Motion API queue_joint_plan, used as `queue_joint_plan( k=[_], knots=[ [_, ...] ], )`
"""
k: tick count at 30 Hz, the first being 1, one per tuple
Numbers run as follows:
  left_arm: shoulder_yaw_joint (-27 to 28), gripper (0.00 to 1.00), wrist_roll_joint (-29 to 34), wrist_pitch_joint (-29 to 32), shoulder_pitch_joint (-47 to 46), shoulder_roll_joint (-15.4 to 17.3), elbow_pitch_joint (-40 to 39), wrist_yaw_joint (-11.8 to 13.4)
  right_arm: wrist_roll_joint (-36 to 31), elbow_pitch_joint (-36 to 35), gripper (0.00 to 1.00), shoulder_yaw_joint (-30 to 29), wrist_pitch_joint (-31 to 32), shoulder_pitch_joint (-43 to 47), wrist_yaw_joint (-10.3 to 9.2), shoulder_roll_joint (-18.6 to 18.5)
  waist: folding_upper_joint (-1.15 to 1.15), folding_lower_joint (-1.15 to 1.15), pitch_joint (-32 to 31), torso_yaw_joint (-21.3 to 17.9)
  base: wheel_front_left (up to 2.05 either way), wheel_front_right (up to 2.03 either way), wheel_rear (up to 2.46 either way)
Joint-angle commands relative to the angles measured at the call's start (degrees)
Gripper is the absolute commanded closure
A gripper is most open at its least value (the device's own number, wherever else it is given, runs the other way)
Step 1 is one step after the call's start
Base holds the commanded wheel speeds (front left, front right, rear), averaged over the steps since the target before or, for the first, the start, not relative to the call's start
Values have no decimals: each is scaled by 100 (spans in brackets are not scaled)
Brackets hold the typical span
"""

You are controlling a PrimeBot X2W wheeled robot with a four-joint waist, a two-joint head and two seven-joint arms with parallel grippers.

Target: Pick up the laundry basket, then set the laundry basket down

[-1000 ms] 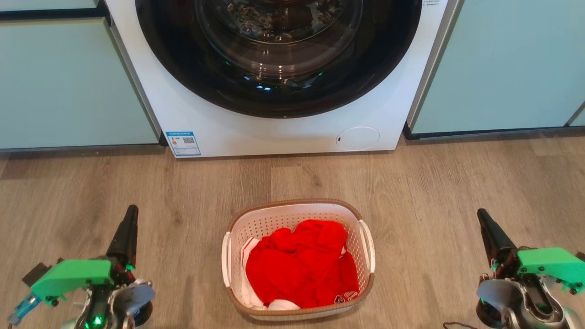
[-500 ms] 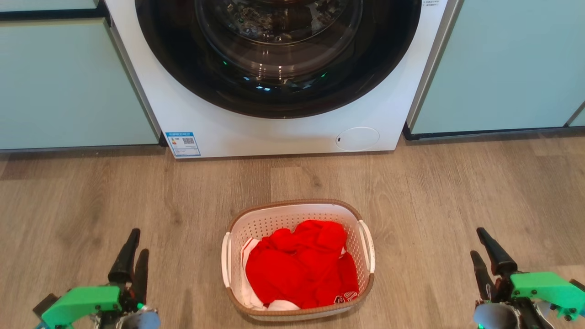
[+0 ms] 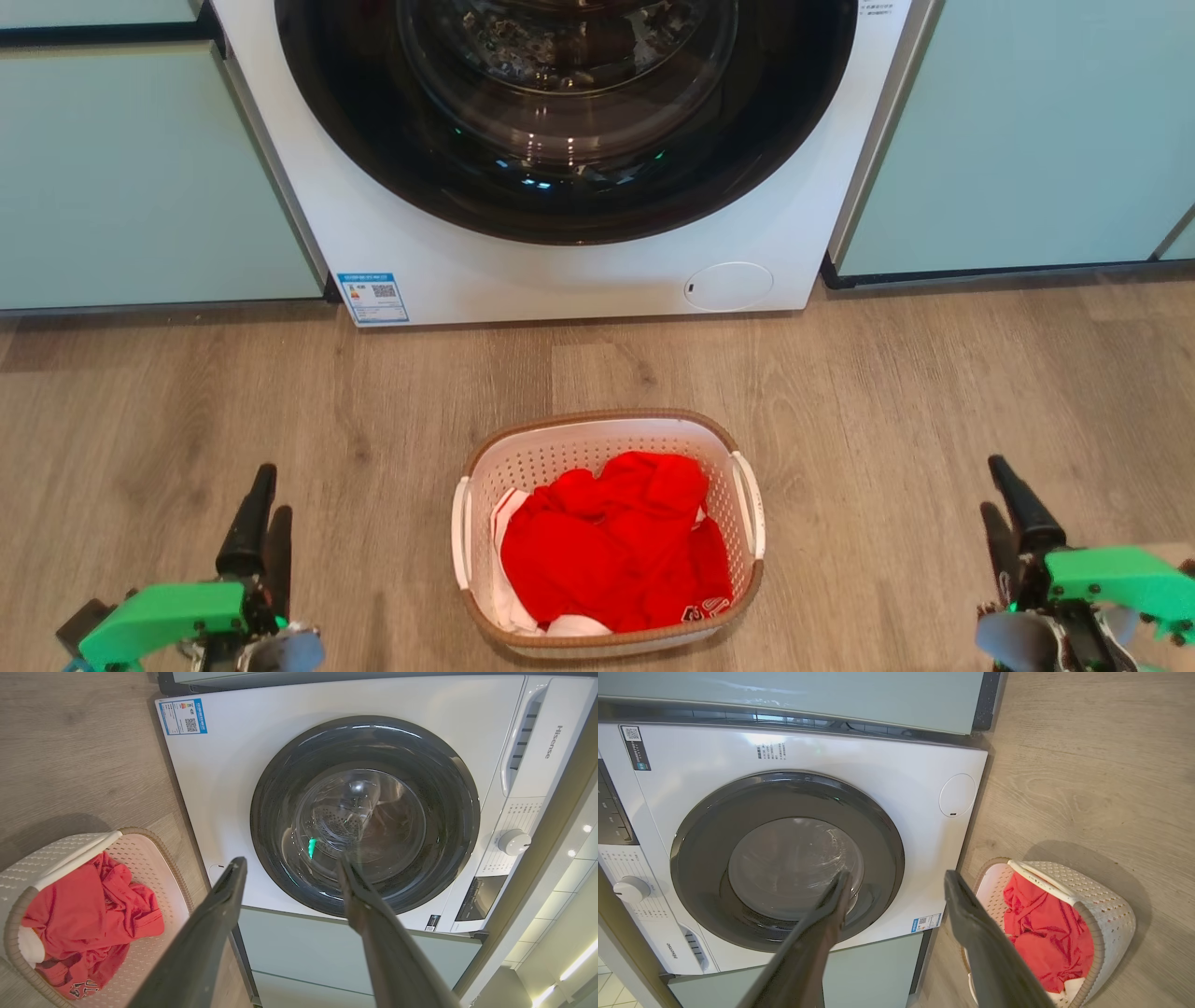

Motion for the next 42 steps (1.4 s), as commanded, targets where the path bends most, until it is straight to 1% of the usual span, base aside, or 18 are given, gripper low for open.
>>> queue_joint_plan(
  k=[1, 11, 15, 19, 26, 37, 38, 42],
  knots=[
    [41, 0, 71, -54, -331, 53, -229, -8, -147, -242, 0, -57, -69, -267, 9, -33, 0, 0, -3, 0, 0, 0, 0],
    [27, 0, 339, -206, -385, 56, -347, -12, -674, -442, 0, -212, -220, -363, 11, -38, 0, 0, -17, 3, 0, 0, 0],
    [53, 0, 501, -273, -422, 57, -433, -13, -936, -652, 0, -347, -287, -451, 13, -40, 0, 0, -14, 12, 0, 0, 0],
    [94, 0, 663, -339, -458, 58, -529, -14, -1254, -845, 0, -355, -354, -509, 14, -42, 0, 0, -15, 23, 0, 0, 0],
    [255, 0, 1086, -457, -528, 60, -772, -17, -2054, -1232, 0, -213, -471, -589, 16, -46, 0, 0, -12, 40, 0, 0, 0],
    [362, 0, 1880, -642, -596, 63, -1101, -21, -3610, -1822, 0, 342, -656, -674, 20, -52, 0, 0, -8, 42, 0, 0, 0],
    [360, 0, 2041, -675, -601, 63, -1166, -22, -3869, -1901, 0, 434, -690, -686, 21, -61, 0, 0, -7, 43, 0, 0, 0],
    [336, 0, 2532, -742, -625, 64, -1380, -3, -4313, -2049, 0, 580, -757, -715, 22, -93, 0, 0, 1, 41, 0, 0, 0]
  ],
)
